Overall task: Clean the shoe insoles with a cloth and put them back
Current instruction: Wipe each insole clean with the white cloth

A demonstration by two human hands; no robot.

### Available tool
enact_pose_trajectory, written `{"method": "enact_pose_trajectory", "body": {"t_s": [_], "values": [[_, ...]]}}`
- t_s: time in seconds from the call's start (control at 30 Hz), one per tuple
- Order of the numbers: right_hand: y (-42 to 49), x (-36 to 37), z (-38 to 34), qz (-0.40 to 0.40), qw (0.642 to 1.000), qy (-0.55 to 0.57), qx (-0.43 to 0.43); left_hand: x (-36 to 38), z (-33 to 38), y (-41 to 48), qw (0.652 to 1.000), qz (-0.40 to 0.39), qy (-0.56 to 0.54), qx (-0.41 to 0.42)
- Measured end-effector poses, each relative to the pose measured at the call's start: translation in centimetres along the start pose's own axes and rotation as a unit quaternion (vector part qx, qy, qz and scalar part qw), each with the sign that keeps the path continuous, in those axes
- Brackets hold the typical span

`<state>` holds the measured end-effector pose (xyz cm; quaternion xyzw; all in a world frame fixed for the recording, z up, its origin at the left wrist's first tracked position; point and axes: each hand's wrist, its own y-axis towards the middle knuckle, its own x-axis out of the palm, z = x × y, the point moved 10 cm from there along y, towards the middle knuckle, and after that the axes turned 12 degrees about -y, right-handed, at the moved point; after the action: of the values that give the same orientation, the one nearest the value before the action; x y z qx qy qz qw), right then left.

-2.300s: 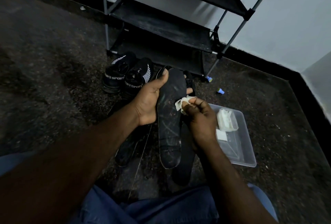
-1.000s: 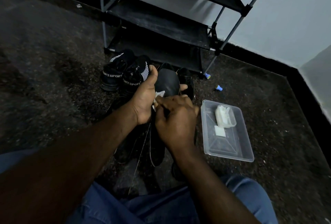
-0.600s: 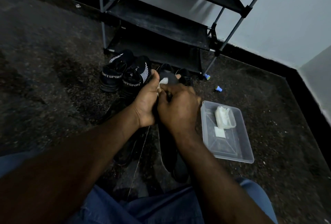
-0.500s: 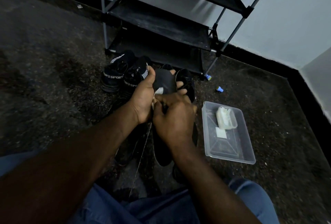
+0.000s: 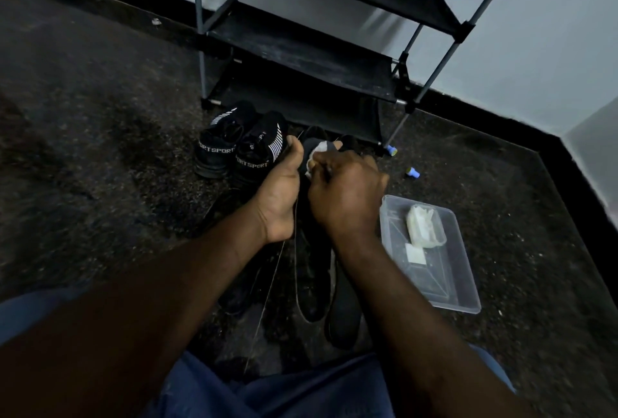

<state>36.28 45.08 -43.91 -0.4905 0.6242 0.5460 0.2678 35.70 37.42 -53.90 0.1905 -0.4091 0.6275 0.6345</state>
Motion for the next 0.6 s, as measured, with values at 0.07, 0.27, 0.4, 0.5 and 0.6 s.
{"method": "enact_pose_trajectory", "body": {"t_s": [0.07, 0.27, 0.4, 0.5, 0.6], "values": [[-0.6, 0.1, -0.5, 0.006, 1.000, -0.002, -0.012, 0.0, 0.2, 0.2, 1.000, -0.006, -0.005, 0.000], [-5.1, 0.5, -1.4, 0.000, 0.998, 0.023, -0.056, -0.1, 0.4, 0.6, 0.995, -0.016, -0.099, -0.005], [-4.6, 0.0, -0.9, 0.014, 0.999, 0.015, -0.048, 0.2, 0.1, 0.5, 0.997, -0.013, -0.081, -0.016], [-2.0, -0.5, -0.1, 0.032, 0.999, 0.010, -0.012, 0.0, -0.6, 0.5, 1.000, 0.007, -0.021, -0.021], [-0.4, -0.7, -0.3, 0.028, 0.999, 0.022, -0.009, -0.1, -1.3, 0.6, 0.999, 0.001, -0.021, -0.027]]}}
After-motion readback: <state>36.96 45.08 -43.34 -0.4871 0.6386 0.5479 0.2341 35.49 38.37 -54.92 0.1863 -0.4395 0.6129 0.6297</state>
